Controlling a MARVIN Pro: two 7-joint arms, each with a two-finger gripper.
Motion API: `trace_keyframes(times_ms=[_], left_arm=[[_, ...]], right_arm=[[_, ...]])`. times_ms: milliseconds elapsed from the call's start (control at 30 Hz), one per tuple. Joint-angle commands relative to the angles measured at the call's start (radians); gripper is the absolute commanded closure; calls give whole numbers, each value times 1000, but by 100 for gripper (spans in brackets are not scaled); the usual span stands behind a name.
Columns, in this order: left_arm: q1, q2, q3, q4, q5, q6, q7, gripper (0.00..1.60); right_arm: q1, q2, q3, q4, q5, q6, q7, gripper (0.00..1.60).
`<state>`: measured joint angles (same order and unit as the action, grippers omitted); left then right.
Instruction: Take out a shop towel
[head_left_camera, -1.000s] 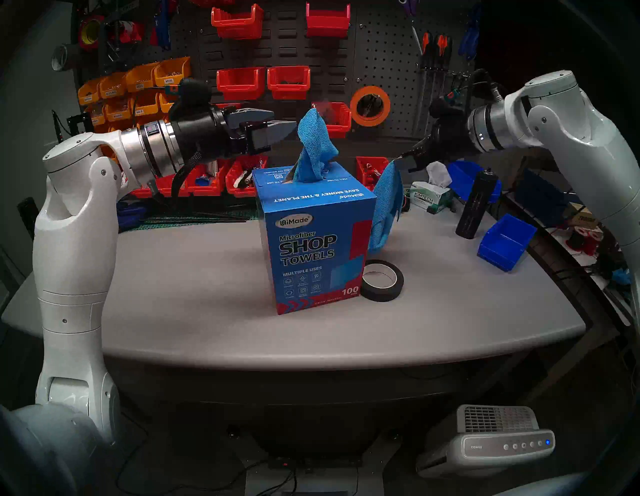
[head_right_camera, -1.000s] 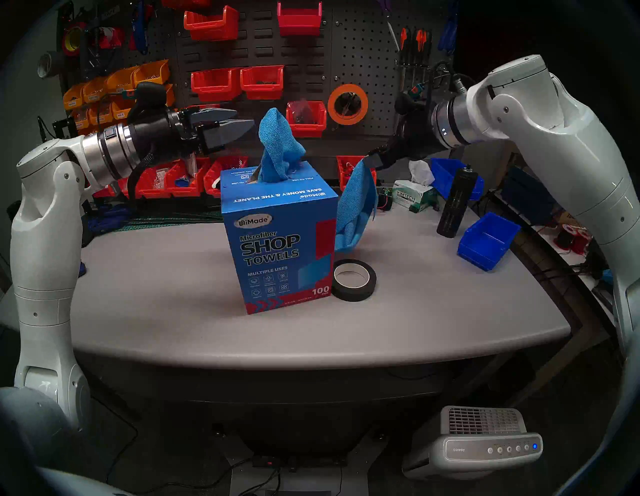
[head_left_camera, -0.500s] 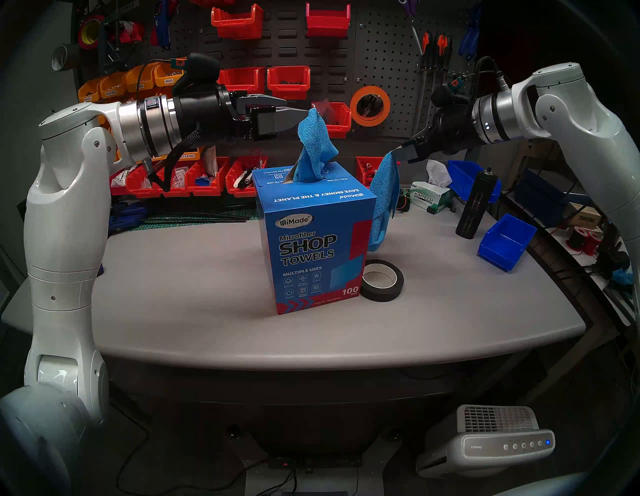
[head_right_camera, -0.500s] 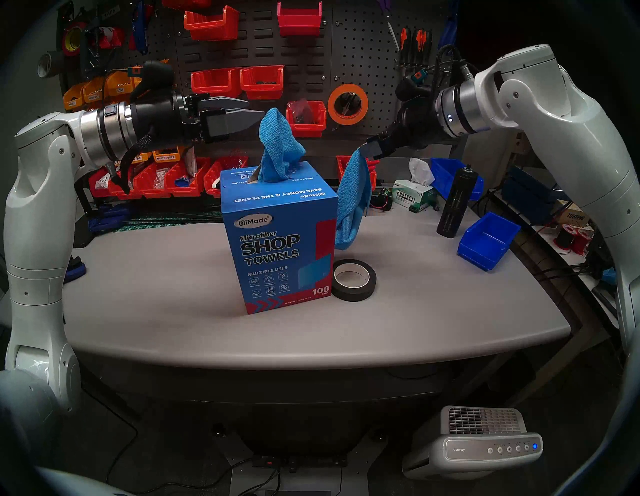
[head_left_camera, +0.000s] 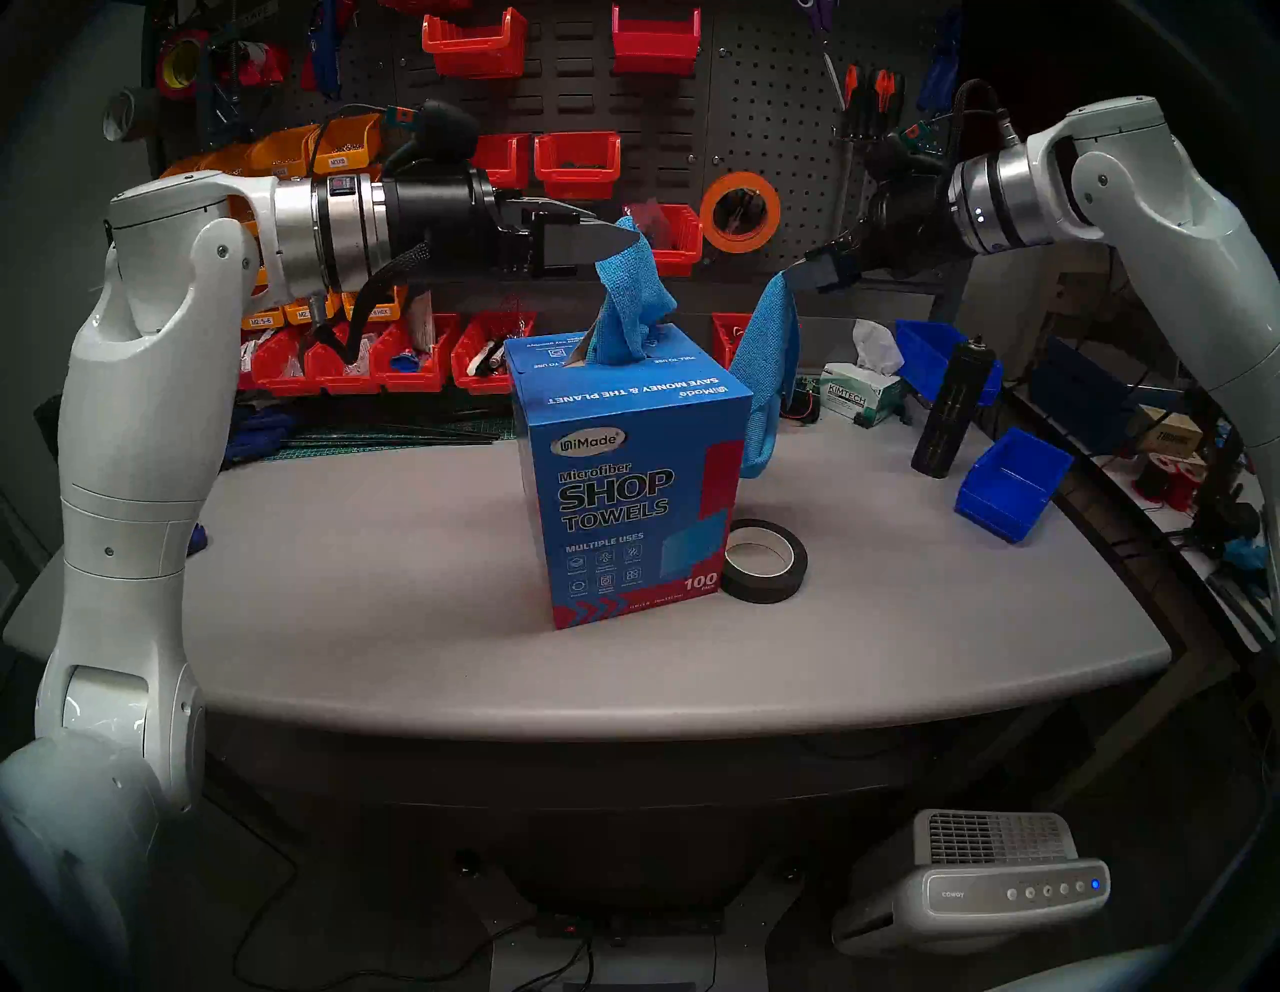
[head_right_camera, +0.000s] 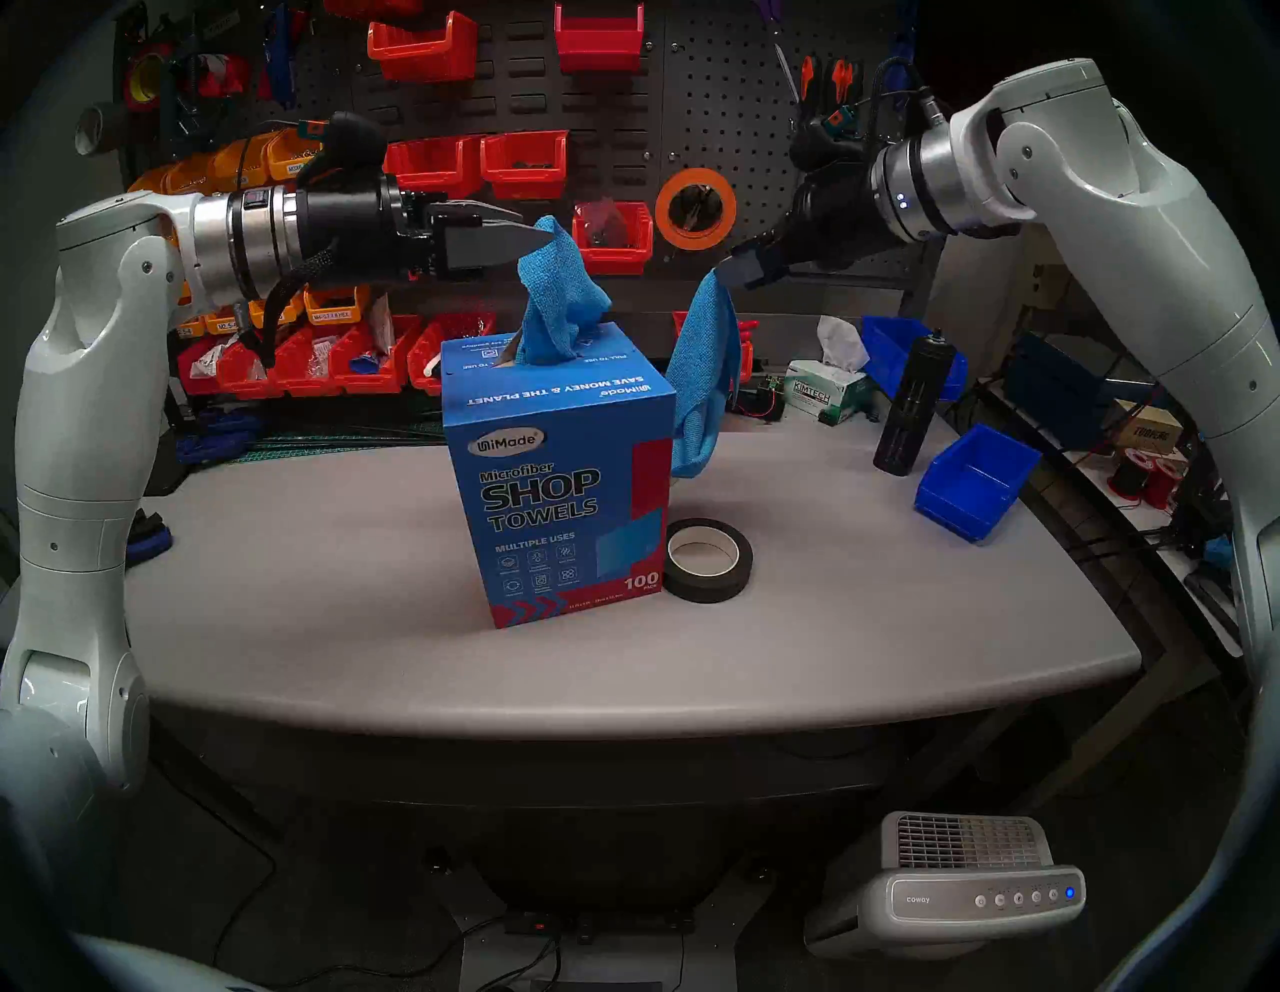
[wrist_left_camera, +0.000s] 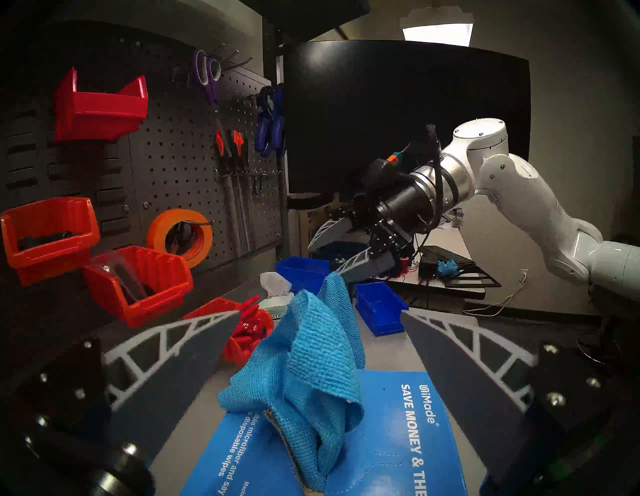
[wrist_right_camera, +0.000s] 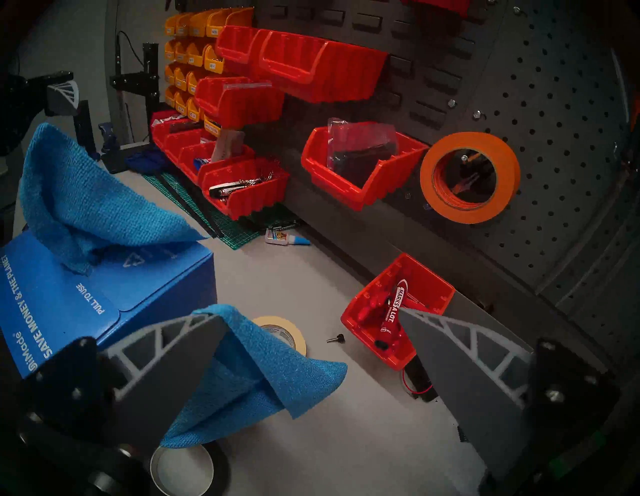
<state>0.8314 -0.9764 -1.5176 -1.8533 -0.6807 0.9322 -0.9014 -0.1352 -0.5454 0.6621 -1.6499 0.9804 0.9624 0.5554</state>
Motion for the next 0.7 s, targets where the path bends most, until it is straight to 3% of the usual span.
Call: trace_keyframes(times_ms=[0, 200, 667], left_arm=[[-119, 14, 51, 1, -23, -7, -72, 0], [-165, -13, 145, 24, -24, -29, -57, 0], [-232, -33, 293, 89, -16, -62, -82, 0]], right_arm=[[101, -14, -15, 6, -19, -3, 34, 0], [145, -23, -48, 18, -38, -3, 66, 0], [229, -17, -135, 39, -70, -3, 139, 0]])
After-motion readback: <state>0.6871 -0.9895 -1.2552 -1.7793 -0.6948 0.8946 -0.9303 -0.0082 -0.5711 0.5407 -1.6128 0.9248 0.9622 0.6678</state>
